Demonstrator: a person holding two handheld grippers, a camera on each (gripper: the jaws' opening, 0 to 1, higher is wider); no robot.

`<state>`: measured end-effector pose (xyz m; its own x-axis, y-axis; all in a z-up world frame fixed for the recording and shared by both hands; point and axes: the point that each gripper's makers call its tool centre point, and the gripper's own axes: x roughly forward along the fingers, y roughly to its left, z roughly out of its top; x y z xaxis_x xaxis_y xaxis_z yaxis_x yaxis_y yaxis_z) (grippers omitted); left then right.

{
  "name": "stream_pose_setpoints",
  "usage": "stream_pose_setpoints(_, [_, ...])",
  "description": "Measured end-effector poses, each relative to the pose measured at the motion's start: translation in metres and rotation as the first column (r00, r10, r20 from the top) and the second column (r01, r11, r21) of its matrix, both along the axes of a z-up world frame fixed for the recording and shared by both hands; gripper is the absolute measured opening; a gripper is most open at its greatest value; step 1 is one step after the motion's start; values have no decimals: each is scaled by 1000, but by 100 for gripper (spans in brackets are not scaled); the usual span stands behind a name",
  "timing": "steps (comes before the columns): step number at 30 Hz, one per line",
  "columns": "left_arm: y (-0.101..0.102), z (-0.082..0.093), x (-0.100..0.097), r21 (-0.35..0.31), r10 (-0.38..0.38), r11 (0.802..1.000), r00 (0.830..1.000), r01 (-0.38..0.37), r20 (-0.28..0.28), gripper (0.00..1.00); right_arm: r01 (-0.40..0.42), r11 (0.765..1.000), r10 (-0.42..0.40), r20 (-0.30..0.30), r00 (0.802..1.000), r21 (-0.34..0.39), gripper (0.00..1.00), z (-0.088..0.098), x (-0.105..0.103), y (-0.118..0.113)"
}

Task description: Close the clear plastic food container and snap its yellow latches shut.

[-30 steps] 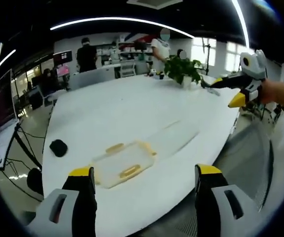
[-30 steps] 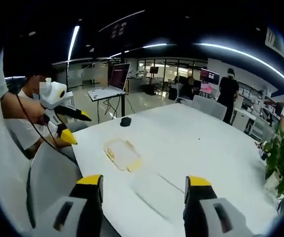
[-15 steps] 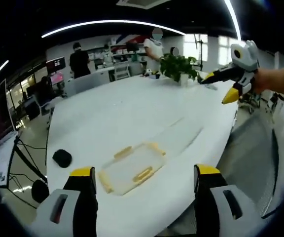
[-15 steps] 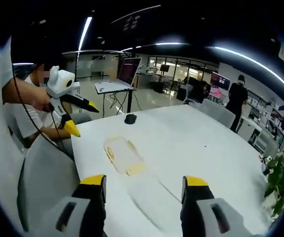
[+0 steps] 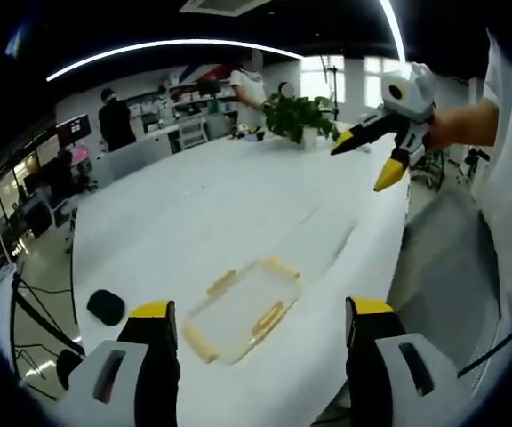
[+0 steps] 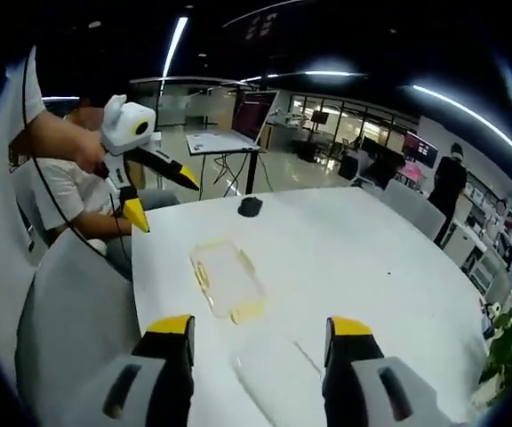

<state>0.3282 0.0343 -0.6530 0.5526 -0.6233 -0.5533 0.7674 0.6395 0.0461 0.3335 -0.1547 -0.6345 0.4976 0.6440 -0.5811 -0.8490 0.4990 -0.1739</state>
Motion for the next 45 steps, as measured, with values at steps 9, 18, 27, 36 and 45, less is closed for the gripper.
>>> stream_pose_setpoints(9, [4,-12,14,52,-122,991,993,122,0,76,-86,993,86,-3,996,-81,55,-22,11,15])
stream_pose_setpoints(18, [17,-33,30,135,-224,965,974,225,-21,71,-160,978,162,2,987,-134,55,-38,22,32])
stream_pose_setpoints(27, [18,-47,34,160,-289,943,956,293,-48,68,-216,958,213,-37,976,-190,52,-60,28,46])
stream_pose_setpoints(36, [33,-72,47,218,-348,908,934,358,-83,64,-229,950,218,-76,973,-211,53,-80,39,57])
stream_pose_setpoints(45, [44,-93,56,277,-423,855,899,438,-115,59,-276,929,252,-125,960,-245,49,-103,41,63])
